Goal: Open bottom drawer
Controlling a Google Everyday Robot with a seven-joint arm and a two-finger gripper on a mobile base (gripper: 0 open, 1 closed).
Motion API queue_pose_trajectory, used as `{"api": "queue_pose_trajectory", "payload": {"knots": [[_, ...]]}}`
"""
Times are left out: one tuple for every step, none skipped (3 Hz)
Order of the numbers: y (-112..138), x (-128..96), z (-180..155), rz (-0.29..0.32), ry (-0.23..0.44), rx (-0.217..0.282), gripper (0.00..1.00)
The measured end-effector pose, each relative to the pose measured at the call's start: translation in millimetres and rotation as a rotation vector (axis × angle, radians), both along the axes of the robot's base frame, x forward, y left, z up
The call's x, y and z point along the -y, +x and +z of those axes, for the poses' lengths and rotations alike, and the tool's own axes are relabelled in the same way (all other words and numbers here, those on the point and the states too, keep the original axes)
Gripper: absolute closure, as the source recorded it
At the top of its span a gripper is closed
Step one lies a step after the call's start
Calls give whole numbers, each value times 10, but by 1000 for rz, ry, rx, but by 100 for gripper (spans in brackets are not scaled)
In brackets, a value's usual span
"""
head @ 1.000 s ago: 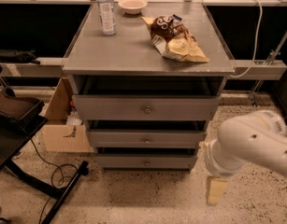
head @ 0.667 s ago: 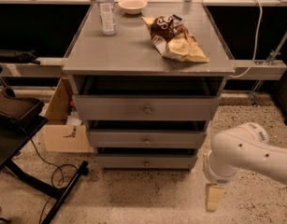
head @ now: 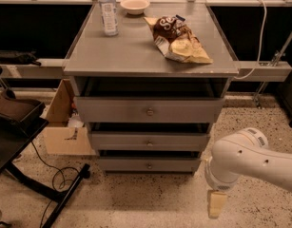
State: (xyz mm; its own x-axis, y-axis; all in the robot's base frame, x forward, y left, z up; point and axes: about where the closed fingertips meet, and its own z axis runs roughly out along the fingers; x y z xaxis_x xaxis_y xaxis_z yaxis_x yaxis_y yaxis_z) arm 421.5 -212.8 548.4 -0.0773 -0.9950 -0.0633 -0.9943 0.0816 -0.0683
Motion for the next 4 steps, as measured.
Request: {"api": "queue_pose_trajectory", "payload": {"knots": [[62,-152,-418,10,-3,11,0],[334,-329,-971,-8,34,63,0],[702,-422,-1438,-25,83,137,0],[1056,-514,-1779,-10,110,190,0]]}}
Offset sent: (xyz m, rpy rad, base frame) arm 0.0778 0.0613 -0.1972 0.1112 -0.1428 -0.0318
